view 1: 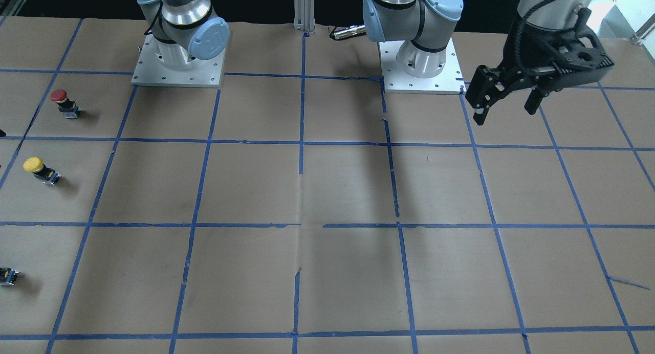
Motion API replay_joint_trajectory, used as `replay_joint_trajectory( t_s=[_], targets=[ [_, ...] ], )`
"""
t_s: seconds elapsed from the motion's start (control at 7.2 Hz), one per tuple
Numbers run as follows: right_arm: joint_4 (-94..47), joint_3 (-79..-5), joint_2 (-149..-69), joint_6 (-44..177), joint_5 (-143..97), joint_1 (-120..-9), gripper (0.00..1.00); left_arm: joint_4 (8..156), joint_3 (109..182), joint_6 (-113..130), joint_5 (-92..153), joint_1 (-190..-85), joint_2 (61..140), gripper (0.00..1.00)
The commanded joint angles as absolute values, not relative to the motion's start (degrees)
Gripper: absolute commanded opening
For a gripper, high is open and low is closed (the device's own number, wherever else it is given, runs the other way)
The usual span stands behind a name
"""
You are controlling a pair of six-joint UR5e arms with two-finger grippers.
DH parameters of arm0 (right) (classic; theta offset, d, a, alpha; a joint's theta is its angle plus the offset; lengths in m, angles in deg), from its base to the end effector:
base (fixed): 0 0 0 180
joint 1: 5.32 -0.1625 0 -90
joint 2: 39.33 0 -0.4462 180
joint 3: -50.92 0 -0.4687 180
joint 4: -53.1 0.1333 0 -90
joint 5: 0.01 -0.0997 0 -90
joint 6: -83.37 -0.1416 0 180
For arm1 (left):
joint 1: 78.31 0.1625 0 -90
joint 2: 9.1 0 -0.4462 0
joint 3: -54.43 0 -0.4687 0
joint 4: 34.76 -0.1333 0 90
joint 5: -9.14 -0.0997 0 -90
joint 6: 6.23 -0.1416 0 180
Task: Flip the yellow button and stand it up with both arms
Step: 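Lower the button upright onto the table and open the right gripper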
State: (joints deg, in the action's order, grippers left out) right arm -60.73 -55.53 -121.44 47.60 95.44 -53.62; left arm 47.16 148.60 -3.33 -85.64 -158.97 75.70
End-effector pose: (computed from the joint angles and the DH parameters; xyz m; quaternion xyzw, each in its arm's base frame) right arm -0.3008 -0.5178 0.2695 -0.6248 -0.7793 -0.0069 0.0472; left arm -0.0308 -0.5614 0.4917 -0.1095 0.9899 -0.0769 0.0460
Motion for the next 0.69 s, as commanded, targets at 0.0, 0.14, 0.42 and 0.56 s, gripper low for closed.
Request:
replay_joint_trajectory(
  t_s=[0.0,0.14,0.42,0.56],
  targets=[
    [-49.3,-45.8,-122.3,48.3,95.5,-57.0,0.85,47.5,148.0,-3.3,-86.0,-157.1,76.9,1.00],
    [-43.8,-41.9,-124.3,48.3,95.5,-60.7,0.88,46.8,147.9,-3.0,-85.9,-157.3,78.9,1.00],
    [-38.0,-39.2,-128.6,48.4,94.7,-70.7,0.99,46.8,147.7,-4.5,-85.5,-158.9,80.5,1.00],
    [-37.9,-39.1,-130.7,48.5,94.7,-76.4,0.99,47.8,147.7,-4.8,-84.9,-160.6,79.5,1.00]
  ],
)
